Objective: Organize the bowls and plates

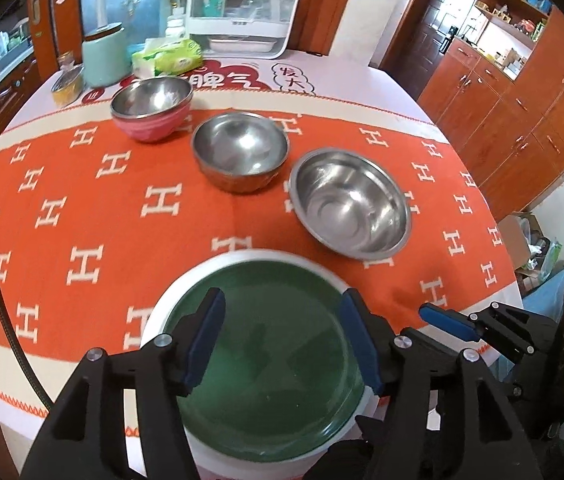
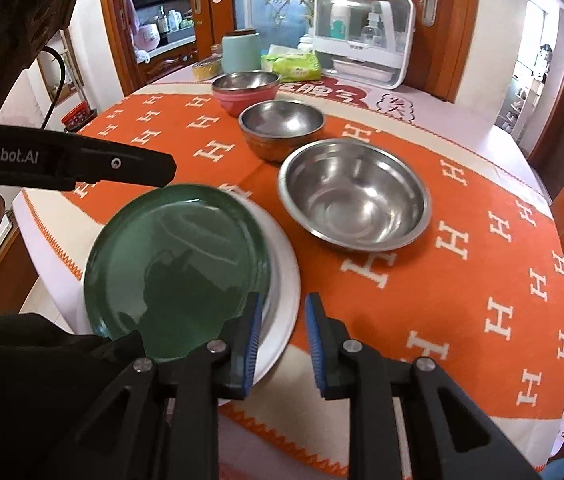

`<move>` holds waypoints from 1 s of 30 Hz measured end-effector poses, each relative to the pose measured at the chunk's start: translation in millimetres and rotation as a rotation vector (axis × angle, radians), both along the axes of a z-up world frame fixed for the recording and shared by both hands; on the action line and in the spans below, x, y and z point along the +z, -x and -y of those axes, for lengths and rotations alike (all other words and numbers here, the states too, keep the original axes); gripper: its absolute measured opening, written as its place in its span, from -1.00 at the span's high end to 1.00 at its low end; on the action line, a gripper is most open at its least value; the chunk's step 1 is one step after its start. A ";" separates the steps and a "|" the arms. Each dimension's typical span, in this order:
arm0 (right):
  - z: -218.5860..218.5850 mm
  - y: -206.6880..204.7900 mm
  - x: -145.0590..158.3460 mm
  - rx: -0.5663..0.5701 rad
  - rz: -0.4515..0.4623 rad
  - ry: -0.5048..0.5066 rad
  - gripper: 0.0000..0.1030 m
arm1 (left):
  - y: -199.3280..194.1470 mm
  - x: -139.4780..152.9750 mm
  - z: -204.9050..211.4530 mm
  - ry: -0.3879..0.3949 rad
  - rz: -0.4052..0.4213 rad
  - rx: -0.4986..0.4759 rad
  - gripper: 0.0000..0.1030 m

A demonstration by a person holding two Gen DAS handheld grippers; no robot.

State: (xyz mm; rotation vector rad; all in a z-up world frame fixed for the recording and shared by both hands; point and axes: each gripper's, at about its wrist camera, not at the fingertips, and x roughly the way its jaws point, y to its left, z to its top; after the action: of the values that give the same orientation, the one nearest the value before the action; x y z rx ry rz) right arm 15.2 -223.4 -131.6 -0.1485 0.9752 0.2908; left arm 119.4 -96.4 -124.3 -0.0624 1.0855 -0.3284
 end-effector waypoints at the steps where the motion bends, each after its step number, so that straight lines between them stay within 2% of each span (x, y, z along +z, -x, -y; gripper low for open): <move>1: 2.6 -1.8 0.9 -0.006 0.007 0.000 0.34 | -3.6 0.8 2.7 -0.001 0.000 -0.003 -0.23; 4: 12.8 -9.6 5.2 -0.031 0.035 -0.014 0.18 | -14.5 3.7 11.2 -0.007 0.001 -0.008 -0.33; 12: 48.6 -39.1 3.5 -0.156 0.069 -0.048 0.13 | -50.4 -4.2 30.6 -0.036 -0.019 0.007 -0.36; 19: 76.7 -64.0 -14.2 -0.224 0.033 -0.092 0.13 | -81.9 -28.8 48.5 -0.047 -0.085 0.033 -0.36; 30: 89.2 -99.8 -42.3 -0.220 -0.033 -0.143 0.13 | -117.4 -68.9 71.7 -0.087 -0.169 0.015 -0.37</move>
State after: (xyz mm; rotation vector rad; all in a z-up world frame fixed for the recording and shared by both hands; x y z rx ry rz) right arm 115.1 -312.6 -174.0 0.0940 0.9901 0.1601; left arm 236.8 -168.1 -193.2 -0.0208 1.2653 -0.2655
